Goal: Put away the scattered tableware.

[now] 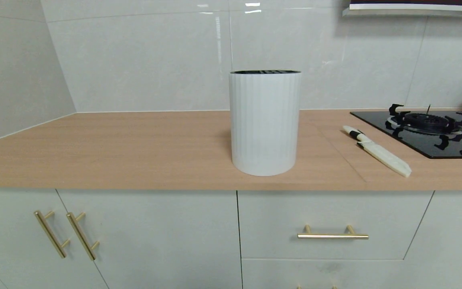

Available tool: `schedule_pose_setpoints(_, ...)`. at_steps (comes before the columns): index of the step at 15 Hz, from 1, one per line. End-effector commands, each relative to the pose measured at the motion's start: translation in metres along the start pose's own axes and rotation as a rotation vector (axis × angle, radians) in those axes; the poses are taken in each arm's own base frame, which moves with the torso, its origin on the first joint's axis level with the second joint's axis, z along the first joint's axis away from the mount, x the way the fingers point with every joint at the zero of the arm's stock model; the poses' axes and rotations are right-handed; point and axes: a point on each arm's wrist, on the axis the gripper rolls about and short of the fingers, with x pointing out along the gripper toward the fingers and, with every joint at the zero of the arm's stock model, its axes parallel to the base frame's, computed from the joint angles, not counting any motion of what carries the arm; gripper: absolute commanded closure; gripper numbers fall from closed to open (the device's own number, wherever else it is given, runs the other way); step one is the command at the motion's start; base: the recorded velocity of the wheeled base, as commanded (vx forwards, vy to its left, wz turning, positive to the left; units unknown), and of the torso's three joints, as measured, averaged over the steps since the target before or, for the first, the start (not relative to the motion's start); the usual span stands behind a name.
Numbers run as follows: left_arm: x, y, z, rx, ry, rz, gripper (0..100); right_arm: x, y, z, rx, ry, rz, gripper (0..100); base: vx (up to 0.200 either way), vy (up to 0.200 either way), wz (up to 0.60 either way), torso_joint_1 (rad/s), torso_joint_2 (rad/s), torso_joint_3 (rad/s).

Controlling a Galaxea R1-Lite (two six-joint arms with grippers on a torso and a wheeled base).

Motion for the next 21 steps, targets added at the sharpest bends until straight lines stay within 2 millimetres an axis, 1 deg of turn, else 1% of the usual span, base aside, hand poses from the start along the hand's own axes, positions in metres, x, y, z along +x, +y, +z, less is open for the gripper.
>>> schedule_pose_setpoints(1,0.0,0.0,0.0,0.0,0.0,0.0,0,0.0001,0.0,0.0,0.001,0.002,-0.001,0,0.0,0.0,0.0,0.159,-0.5,-0.286)
schedule_pose_setpoints(12,0.0,0.0,0.0,0.0,0.0,0.0,0,0.0001,0.0,0.0,-0.001,0.002,0.001,0,0.0,0.0,0.0,0.192,-0.48,-0.285)
schedule_pose_setpoints(21,0.0,0.0,0.0,0.0,0.0,0.0,0,0.0001,0.0,0.0,-0.001,0.002,-0.001,0,0.0,0.0,0.0,0.237,-0.52,-0.288)
